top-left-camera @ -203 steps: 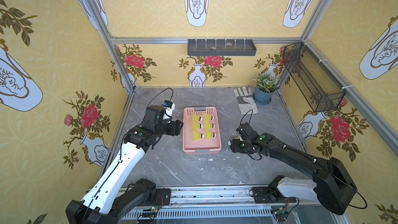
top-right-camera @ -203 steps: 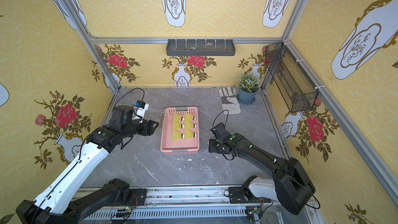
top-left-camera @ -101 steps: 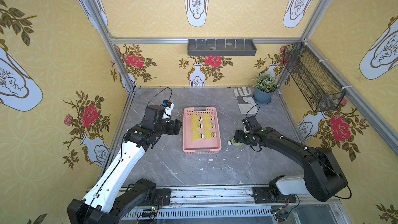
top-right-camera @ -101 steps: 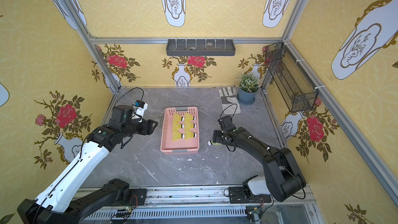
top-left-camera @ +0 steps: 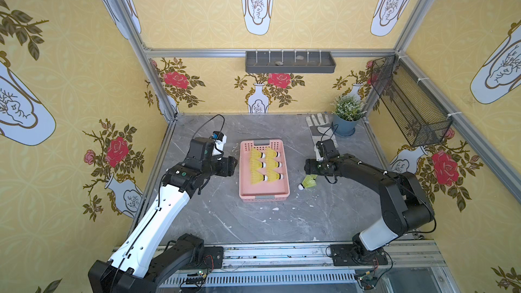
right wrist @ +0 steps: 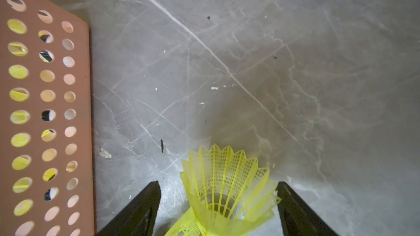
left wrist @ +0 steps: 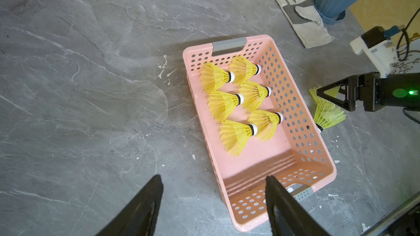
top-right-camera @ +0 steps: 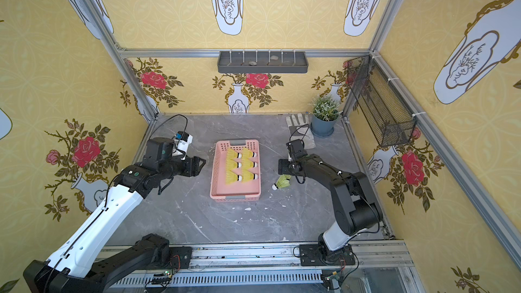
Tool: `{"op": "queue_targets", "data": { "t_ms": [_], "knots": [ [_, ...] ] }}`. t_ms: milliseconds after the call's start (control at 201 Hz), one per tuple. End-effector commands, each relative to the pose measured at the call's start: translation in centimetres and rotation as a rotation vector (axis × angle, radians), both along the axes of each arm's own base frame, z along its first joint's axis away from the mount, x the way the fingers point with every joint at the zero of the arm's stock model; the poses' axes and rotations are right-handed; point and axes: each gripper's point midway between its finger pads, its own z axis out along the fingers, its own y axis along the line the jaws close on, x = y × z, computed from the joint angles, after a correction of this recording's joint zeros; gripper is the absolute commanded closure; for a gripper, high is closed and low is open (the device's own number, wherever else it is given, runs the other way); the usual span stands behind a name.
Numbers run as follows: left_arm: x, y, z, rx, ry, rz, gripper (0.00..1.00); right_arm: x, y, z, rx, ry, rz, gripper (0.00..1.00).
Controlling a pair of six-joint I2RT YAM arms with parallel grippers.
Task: Put the shuttlecocks into the storage box
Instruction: Adjust the shuttlecock at the center of the board, then pick up the shuttlecock at the center of the board.
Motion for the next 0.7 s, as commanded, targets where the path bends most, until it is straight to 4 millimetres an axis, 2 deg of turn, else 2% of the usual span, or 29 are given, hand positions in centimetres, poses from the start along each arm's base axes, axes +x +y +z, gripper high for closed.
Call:
{"op": "queue_targets", "data": {
  "t_ms": [0, 254, 403, 428, 458, 697],
  "knots": [
    [-0.1, 0.1, -0.2, 0.007, 0.001, -0.006, 0.27, 1.1, 0.1, 0.0, -0.017, -0.022, 0.016, 0.21],
    [-0.2, 0.3, -0.1, 0.011, -0.004, 0.000, 0.27, 0.9, -0.1, -0.2, -0.054, 0.005, 0.004, 0.26],
    [-0.2, 0.2, -0.1, 0.010, -0.006, -0.003, 0.27, 0.2, -0.6, 0.5, -0.093, -0.013, -0.013, 0.21],
    [-0.3, 0.2, -0.1, 0.009, -0.004, -0.002, 0.27, 0.0, -0.7, 0.6, -0.097, -0.014, -0.017, 0.16],
    [-0.3, 0.2, -0.1, 0.009, -0.004, -0.002, 0.27, -0.1, -0.8, 0.7, -0.101, -0.017, -0.021, 0.15],
    [-0.4, 0.3, 0.1, 0.005, -0.012, 0.001, 0.27, -1.4, -1.0, 1.5, -0.074, -0.019, -0.065, 0.17]
  ]
}}
